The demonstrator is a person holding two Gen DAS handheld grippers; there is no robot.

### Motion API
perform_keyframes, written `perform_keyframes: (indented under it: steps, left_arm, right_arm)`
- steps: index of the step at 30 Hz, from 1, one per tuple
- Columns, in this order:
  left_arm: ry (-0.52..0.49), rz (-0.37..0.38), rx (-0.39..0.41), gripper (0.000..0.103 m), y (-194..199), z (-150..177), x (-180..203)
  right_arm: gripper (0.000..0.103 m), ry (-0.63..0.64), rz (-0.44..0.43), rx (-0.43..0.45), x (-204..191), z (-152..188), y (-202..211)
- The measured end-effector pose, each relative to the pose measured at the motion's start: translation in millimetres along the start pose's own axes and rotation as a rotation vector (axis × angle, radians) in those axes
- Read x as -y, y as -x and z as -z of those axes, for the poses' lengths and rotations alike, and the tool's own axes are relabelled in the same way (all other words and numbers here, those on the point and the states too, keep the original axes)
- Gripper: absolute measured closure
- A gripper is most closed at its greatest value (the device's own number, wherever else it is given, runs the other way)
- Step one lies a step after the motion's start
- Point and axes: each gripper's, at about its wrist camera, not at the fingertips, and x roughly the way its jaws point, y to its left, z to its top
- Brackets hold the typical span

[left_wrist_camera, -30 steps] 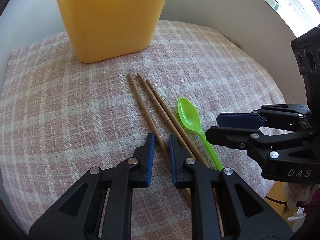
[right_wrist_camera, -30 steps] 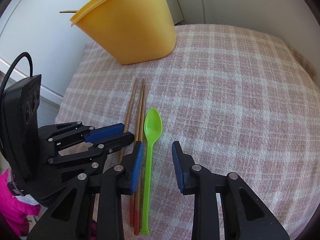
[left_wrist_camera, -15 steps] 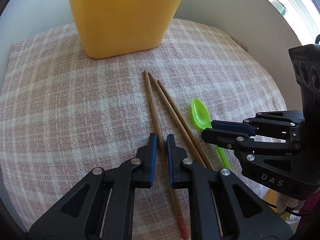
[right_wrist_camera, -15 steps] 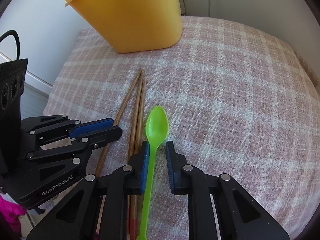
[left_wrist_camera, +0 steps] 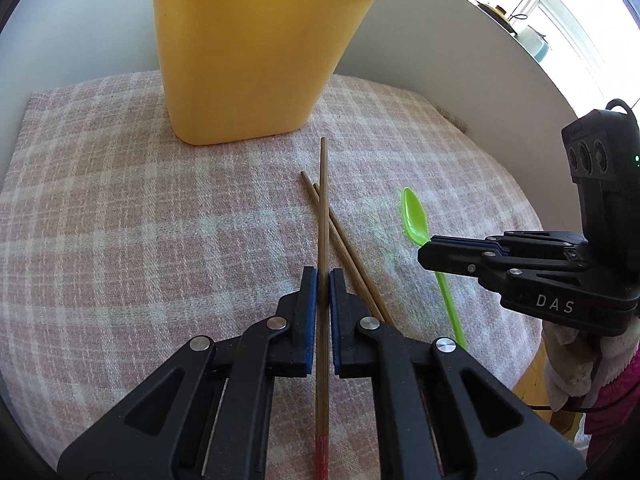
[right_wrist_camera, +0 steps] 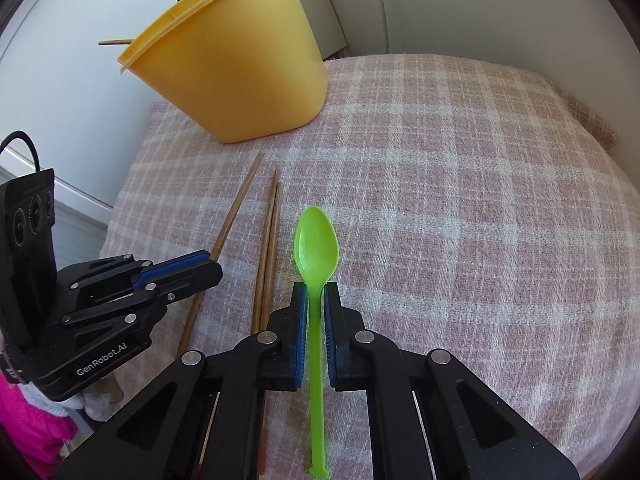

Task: Organize utensils
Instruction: 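Lift the green spoon and wooden chopstick and carry them over the yellow bin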

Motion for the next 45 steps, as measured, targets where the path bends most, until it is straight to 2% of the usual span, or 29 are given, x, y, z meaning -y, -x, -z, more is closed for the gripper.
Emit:
perform_keyframes:
  steps: [8, 16, 19, 38, 45]
  left_arm:
    - [-0.019, 0.013, 0.135, 0.099, 47, -2, 3]
    - [-0.067, 0.012, 0.252, 0.099, 89, -7, 13]
    - [-0.069, 0.021, 0.278, 0.099, 98, -8, 19]
    - [-0.107, 0.034, 0.418, 0.099, 143, -34, 34]
    - [-0.108, 0.034, 0.457, 0.099, 157, -49, 29]
  right_arm:
    - [0.097, 0.017, 0.011, 0.115, -5, 2, 34]
    - [0.097, 0.080, 0.066, 0.260, -24, 11, 74]
    - [0.097, 0.113, 0.101, 0.314, -32, 12, 87]
    - [0.097, 0.198, 0.158, 0.520, -70, -5, 136]
    - [0.097, 0.213, 0.146, 0.558, -79, -19, 146]
